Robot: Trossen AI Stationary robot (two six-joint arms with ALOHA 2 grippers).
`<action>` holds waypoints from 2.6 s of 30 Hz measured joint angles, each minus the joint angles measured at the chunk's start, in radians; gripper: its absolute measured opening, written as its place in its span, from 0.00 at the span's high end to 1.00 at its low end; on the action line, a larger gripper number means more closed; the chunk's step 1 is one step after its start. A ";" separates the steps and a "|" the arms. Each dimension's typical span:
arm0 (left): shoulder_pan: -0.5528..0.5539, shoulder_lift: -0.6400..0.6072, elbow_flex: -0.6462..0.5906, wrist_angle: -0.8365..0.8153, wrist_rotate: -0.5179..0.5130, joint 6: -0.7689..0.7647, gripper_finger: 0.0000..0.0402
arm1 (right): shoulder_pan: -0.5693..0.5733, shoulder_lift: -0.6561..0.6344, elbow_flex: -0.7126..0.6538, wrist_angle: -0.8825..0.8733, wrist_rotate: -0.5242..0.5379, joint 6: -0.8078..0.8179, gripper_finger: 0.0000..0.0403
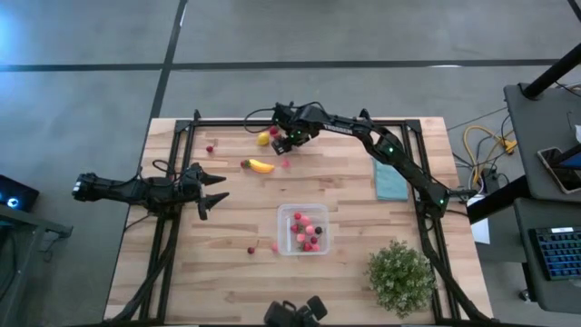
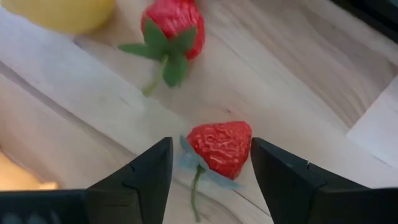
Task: Pick and placing Produce into tupperware
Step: Put the red strawberry into the transparent bin
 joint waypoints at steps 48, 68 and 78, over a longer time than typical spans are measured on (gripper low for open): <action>0.000 0.000 0.000 0.000 0.000 0.000 0.36 | -0.048 -0.005 0.001 -0.024 -0.091 0.077 0.69; 0.000 0.000 0.000 0.000 0.000 0.000 0.36 | -0.088 -0.046 0.146 -0.119 -0.096 -0.010 0.68; 0.000 0.000 0.000 0.000 0.000 0.000 0.36 | 0.004 -0.117 0.151 -0.519 -0.095 -0.162 0.68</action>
